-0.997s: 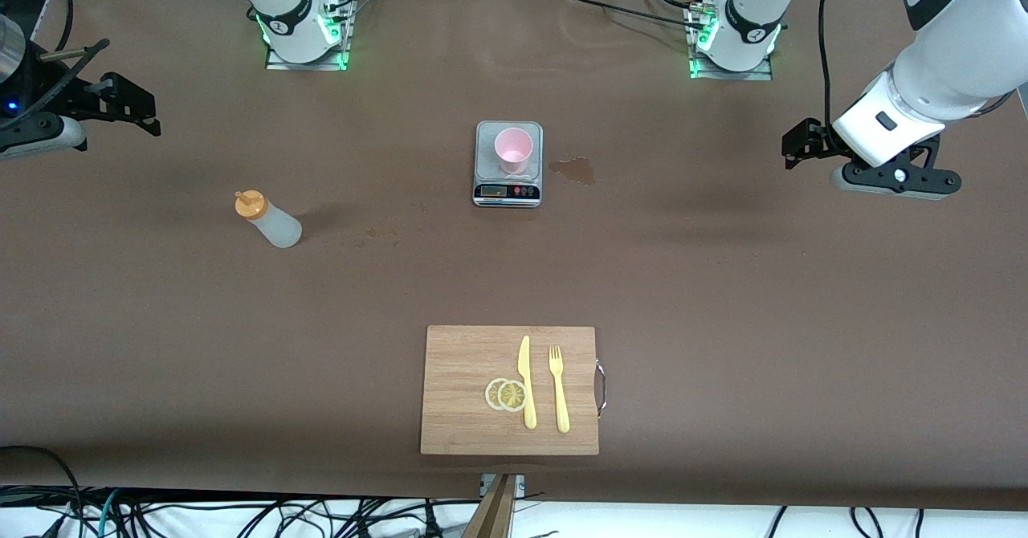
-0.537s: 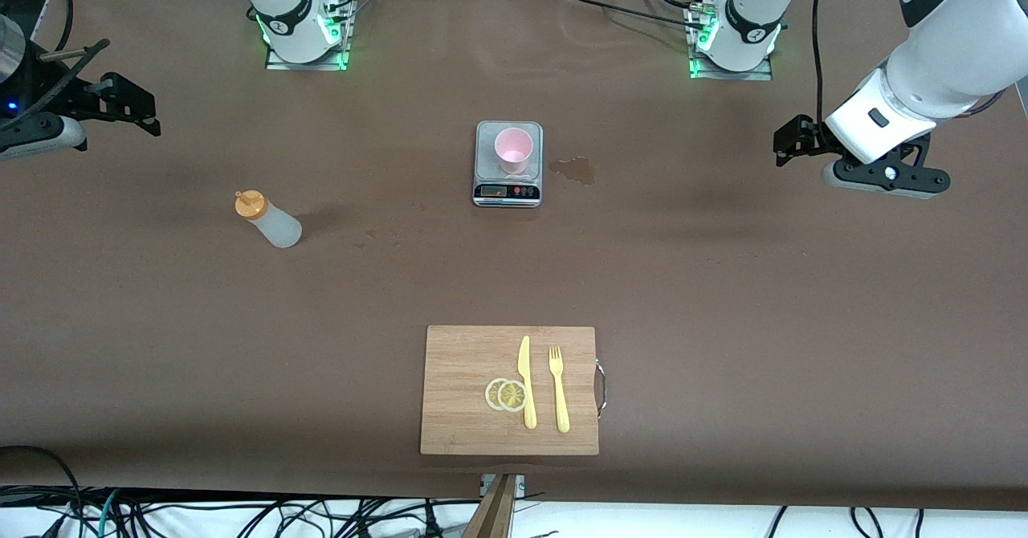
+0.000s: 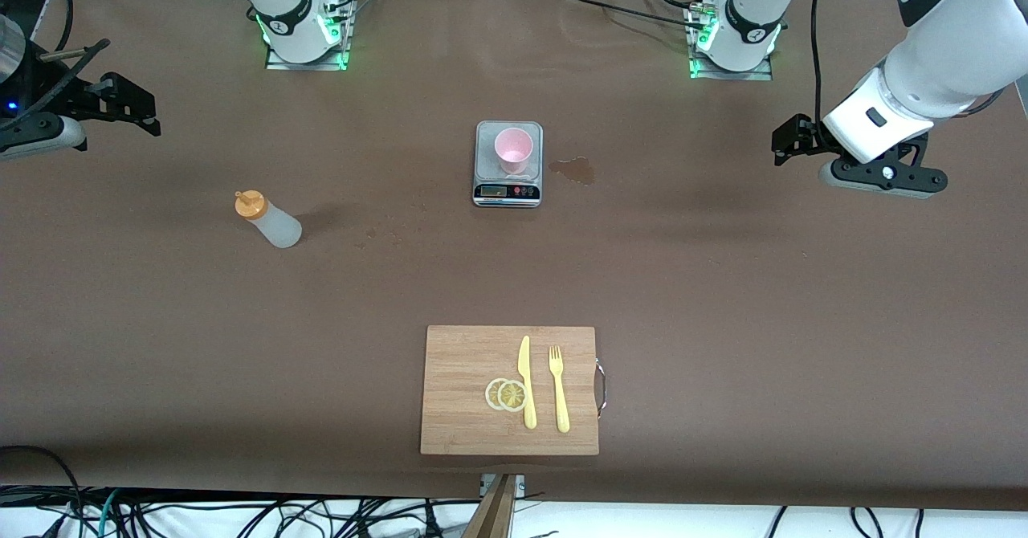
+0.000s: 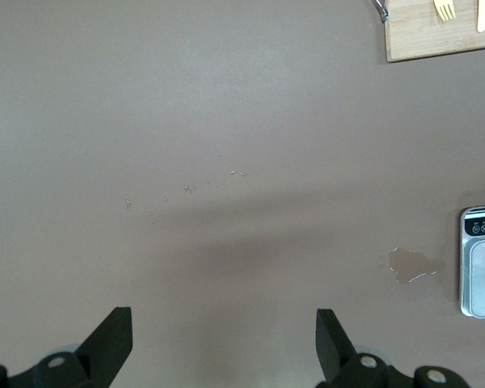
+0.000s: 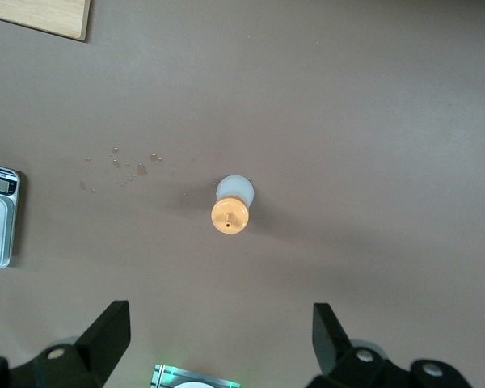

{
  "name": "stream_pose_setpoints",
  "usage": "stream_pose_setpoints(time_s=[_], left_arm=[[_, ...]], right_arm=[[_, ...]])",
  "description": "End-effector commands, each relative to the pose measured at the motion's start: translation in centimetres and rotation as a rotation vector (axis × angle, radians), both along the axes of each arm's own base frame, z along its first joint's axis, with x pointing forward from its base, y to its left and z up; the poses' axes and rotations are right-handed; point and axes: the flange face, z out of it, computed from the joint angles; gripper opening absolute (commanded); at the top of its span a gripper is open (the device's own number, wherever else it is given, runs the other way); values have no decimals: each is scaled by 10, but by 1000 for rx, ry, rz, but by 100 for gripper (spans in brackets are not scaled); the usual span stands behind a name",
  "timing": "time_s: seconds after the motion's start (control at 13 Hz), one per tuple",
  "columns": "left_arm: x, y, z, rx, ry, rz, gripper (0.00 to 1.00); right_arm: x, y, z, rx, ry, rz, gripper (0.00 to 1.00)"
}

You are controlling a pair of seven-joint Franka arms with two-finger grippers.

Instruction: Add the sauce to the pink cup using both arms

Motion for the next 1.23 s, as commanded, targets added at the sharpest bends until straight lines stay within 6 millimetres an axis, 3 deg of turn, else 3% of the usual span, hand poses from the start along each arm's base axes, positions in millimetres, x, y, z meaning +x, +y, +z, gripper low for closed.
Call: stream_pose_setpoints(time_s=[0.0,0.31,0.54,0.84,1.15], left_arm=[[-5,-1,5,-19,5,-19,100],[-5,0,4,-19,8,-19,100],[-5,0,4,-19,10,-18,100],[-5,0,4,-19,10,-16,100],[-5,0,4,-20,10,-16,100]], right_arm=[[2,-1,6,-6,-13,-17,100],[2,-20,4,0,-3,-19,100],[11,-6,-24,-8,66,121,100],[24,-10,-59,119,103,519,100],[38,-66,-112,361,30,742,100]])
